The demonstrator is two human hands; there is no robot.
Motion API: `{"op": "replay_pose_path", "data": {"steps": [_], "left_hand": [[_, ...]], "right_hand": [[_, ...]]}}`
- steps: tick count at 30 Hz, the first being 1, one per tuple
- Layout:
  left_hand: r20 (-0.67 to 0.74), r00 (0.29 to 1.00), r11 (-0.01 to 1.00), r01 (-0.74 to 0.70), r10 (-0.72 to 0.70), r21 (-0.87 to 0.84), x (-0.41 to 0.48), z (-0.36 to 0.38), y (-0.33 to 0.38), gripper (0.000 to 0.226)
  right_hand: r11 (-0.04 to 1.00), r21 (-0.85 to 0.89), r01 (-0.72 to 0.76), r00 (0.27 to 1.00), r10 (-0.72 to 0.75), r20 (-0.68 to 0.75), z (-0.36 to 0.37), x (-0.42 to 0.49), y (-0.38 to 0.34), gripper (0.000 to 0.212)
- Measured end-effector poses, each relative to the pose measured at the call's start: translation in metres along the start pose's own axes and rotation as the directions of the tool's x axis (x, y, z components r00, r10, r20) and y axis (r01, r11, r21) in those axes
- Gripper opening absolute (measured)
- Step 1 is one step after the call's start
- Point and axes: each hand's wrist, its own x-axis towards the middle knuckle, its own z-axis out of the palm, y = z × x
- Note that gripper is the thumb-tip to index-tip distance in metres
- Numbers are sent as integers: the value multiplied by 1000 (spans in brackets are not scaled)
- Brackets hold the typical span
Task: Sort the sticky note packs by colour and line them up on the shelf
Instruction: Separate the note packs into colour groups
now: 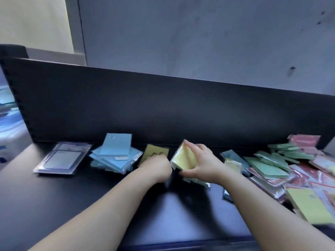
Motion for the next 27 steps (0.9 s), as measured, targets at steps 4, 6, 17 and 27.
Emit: {"op": "replay_pose_path", "data": {"steps": [4,6,17,27], "left_hand": [[-68,996,991,-69,61,-118,-5,-16,-9,16],[-98,990,987,-109,98,-117,-8,-22,-15,14],[-96,973,975,-198,208,104,-10,-21,-29,38],[-77,919,870,-337,388,361,-4,5,57,53]], "right_hand": [[998,-39,-43,997,45,57,8,19,-10,100],[997,-56,-46,996,50,77,11,27,-13,103],[996,-60,62,998,-62,-3,17,40,-21,98],[976,-146,-164,962,125,-244,-49,-31,60,73]]}}
